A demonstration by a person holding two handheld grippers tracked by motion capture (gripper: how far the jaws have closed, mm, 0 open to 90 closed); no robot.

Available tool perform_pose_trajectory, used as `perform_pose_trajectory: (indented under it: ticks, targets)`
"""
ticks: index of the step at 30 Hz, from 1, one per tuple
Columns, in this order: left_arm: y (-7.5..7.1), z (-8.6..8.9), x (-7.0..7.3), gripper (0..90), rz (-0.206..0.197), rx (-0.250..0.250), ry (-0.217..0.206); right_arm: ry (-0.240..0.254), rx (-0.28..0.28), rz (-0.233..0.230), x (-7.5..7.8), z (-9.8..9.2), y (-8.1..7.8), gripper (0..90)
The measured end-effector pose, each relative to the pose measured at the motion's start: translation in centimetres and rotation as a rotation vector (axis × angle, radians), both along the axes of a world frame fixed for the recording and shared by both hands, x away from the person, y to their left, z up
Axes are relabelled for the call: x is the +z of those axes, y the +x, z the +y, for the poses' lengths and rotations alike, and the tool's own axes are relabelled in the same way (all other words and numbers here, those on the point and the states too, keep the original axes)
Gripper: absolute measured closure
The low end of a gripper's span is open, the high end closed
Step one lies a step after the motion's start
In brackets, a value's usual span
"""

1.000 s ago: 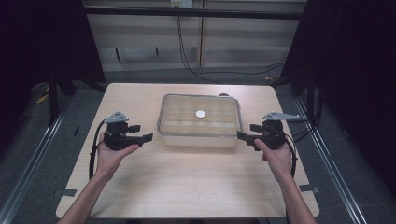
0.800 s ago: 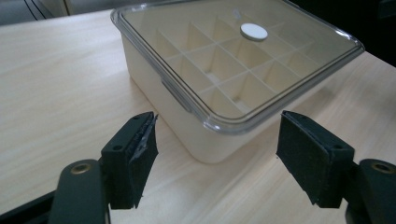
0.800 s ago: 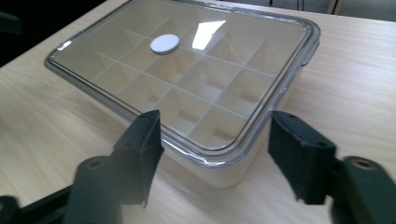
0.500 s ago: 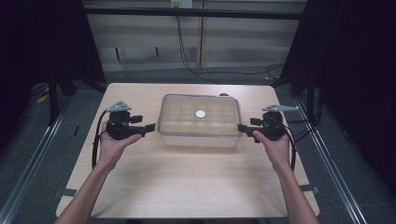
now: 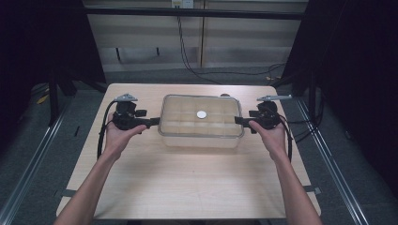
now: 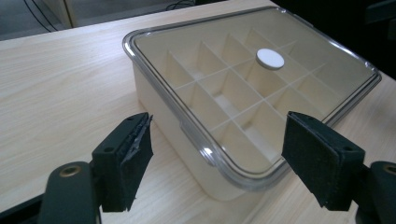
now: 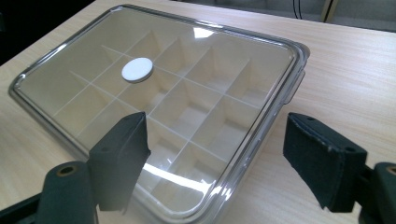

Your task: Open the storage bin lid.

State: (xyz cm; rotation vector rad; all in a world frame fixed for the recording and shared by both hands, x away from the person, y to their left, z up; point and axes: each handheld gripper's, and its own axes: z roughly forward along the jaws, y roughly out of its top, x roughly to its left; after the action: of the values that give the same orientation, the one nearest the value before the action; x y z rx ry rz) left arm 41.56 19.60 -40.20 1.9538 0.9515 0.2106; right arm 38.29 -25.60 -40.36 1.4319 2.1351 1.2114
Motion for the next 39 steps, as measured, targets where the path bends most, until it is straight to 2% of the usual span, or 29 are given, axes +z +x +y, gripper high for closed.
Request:
perform_pose_trajectory:
  ticks: [2, 3, 4, 5, 6, 11, 12, 14, 16, 18, 25, 31, 34, 37, 39]
  targets:
    - [0.0, -0.3, -0.3, 23.4, 0.001, 0.001, 0.003, -0.004, 0.002, 0.004, 0.0, 0.1, 0.1, 21.5]
    - [-0.1, -0.4, -0.6, 23.3, 0.006, -0.013, 0.001, 0.003, 0.01, 0.004, -0.1, 0.1, 0.2, 22.5]
    - [-0.1, -0.8, -1.2, 23.4, 0.011, -0.025, 0.014, 0.001, 0.016, 0.019, -0.4, 0.1, 0.4, 22.5]
    - [-0.1, -0.8, -1.2, 23.5, 0.011, -0.025, 0.014, 0.001, 0.016, 0.019, -0.4, 0.1, 0.4, 22.5]
    - [0.2, -1.0, -1.7, 23.4, 0.022, -0.025, 0.035, -0.009, 0.014, 0.041, -1.0, 0.2, 0.7, 22.2]
    - [0.7, -1.2, -2.2, 23.3, 0.034, 0.0, 0.035, -0.019, -0.008, 0.066, -2.1, 0.3, 1.3, 22.5]
    - [0.8, -1.2, -2.4, 23.3, 0.04, -0.001, 0.036, 0.002, -0.027, 0.074, -2.4, 0.2, 1.7, 22.5]
    - [1.0, -1.4, -2.6, 23.3, 0.049, 0.011, 0.041, 0.015, -0.028, 0.081, -2.6, 0.2, 1.8, 22.3]
    - [1.1, -1.6, -2.8, 22.8, 0.051, 0.006, 0.047, 0.0, -0.033, 0.096, -3.0, 0.4, 2.0, 20.7]
    - [1.2, -1.8, -3.0, 22.4, 0.071, -0.015, 0.056, -0.003, -0.015, 0.118, -3.4, 0.7, 2.1, 19.4]
    - [1.5, -2.6, -2.9, 21.9, 0.064, -0.017, 0.058, -0.009, 0.008, 0.133, -3.9, 1.3, 2.6, 15.7]
    - [2.0, -3.4, -3.5, 21.2, 0.097, -0.007, 0.055, -0.013, 0.0, 0.138, -4.0, 1.6, 3.0, 13.1]
    - [2.2, -4.0, -3.7, 20.5, 0.096, -0.023, 0.085, -0.004, -0.002, 0.145, -4.1, 1.7, 3.3, 12.4]
    - [2.5, -4.5, -4.1, 19.1, 0.106, -0.008, 0.05, -0.002, -0.012, 0.14, -4.2, 1.9, 3.7, 11.9]
    - [2.6, -4.4, -4.1, 18.2, 0.104, -0.015, 0.06, 0.001, -0.01, 0.142, -4.3, 1.9, 3.7, 11.6]
